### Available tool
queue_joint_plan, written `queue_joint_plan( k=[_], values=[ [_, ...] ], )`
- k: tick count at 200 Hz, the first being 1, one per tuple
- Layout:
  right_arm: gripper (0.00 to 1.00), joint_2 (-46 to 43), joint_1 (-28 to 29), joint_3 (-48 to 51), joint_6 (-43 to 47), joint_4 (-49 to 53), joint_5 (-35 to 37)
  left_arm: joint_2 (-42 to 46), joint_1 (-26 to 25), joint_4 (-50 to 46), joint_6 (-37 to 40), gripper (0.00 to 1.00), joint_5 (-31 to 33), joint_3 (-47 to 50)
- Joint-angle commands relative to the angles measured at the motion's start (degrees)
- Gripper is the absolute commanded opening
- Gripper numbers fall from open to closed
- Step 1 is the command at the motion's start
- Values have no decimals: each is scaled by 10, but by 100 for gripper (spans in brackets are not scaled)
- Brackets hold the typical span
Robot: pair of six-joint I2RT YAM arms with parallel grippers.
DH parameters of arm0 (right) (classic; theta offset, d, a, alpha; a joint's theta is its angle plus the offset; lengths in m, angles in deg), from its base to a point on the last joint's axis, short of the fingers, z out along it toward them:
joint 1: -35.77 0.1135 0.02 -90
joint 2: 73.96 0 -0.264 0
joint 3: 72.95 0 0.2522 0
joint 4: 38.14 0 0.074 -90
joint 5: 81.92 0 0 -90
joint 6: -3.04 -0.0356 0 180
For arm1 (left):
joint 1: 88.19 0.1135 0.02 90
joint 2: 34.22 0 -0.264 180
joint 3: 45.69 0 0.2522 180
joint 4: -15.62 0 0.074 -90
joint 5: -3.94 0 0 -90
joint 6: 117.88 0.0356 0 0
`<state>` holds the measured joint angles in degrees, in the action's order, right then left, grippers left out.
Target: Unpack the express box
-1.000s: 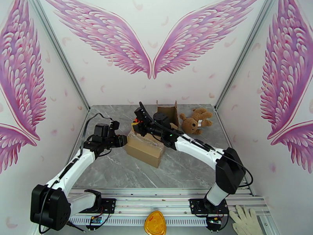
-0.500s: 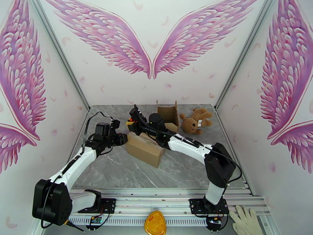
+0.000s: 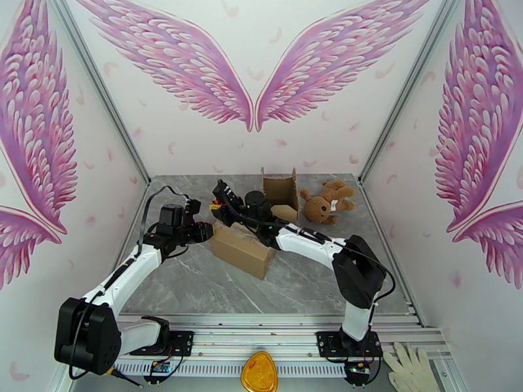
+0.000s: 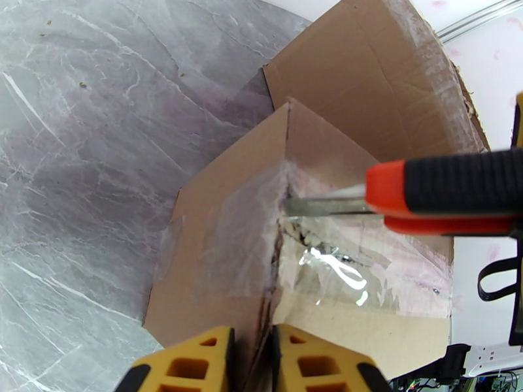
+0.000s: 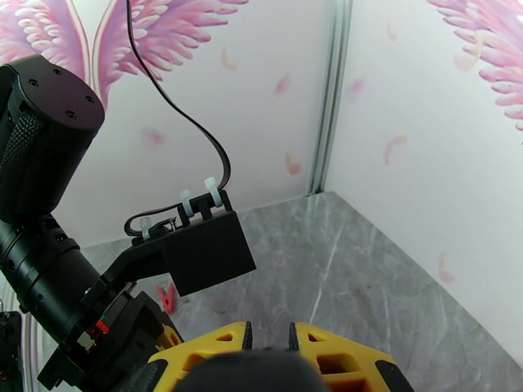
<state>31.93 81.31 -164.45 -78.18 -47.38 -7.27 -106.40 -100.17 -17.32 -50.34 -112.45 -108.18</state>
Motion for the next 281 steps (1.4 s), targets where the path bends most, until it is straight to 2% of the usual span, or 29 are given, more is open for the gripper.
queue_joint_plan(
  k=[1, 83, 189, 281],
  values=[
    [0, -8, 5, 0, 31, -6, 23, -23, 2, -51, 4, 19, 26, 10],
    [0, -32, 9, 46, -4, -18, -11, -31, 4, -48, -6, 17, 30, 7],
    [0, -72, 12, 106, -15, -33, 5, -42, 6, -47, -23, 14, 32, 3],
    [0, -85, 9, 121, 75, -27, 70, -37, 6, -66, 0, 12, 41, -2]
  ],
)
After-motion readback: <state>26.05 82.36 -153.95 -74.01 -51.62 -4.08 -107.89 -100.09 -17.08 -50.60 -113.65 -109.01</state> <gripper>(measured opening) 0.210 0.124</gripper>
